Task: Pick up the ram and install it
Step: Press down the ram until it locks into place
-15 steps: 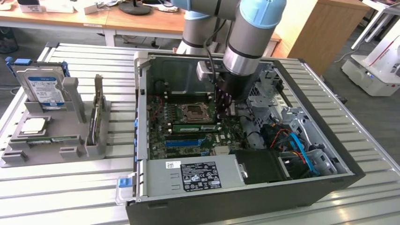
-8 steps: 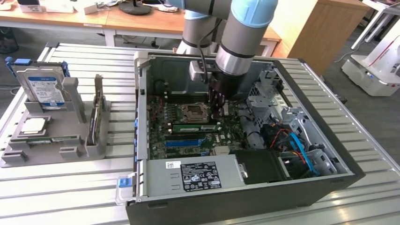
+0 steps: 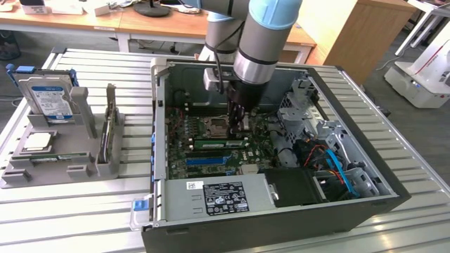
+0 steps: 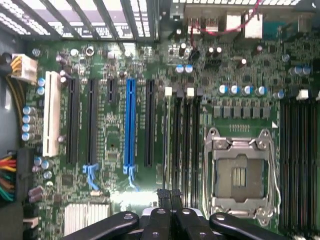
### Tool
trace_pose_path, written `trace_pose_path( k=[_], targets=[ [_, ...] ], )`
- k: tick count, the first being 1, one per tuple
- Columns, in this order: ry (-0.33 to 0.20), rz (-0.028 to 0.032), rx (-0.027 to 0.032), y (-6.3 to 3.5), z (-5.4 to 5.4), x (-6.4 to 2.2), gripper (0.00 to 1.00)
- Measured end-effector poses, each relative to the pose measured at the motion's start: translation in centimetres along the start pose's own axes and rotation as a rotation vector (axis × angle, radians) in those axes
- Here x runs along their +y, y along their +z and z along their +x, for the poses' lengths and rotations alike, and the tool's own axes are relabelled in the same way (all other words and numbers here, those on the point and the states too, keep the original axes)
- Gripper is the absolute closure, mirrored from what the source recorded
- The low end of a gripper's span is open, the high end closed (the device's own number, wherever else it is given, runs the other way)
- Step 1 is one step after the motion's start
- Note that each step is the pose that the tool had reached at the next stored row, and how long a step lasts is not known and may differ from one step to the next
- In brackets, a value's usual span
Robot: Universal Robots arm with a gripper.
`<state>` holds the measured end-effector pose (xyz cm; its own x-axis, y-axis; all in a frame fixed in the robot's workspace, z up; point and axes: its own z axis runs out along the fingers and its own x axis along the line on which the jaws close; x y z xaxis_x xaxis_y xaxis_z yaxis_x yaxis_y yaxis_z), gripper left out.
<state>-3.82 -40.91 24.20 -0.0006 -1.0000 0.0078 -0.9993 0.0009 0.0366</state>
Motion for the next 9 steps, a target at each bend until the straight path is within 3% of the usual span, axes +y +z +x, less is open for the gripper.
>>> trace_pose_path(
  k=[9],
  targets=[
    [0.000,0.0007,0.0001,0.06,0.0,1.77,0.89]
  ],
)
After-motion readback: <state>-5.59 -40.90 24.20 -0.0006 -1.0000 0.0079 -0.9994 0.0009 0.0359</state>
